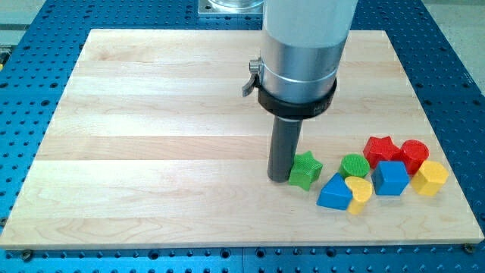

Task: Push the heart in between the green blocks

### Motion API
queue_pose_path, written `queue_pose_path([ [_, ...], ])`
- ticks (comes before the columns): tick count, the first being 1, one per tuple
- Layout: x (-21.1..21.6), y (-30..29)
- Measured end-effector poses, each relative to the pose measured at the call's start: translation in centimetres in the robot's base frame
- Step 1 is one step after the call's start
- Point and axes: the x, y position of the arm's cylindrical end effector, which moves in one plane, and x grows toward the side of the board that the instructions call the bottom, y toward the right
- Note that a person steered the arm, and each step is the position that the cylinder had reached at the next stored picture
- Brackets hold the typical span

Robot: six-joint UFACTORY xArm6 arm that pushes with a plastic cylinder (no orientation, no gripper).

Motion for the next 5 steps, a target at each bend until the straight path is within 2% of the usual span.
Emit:
queue_pose_path([
  [1,6.5,0.1],
  [3,7.9,0.2],
  [5,7.9,7.1],
])
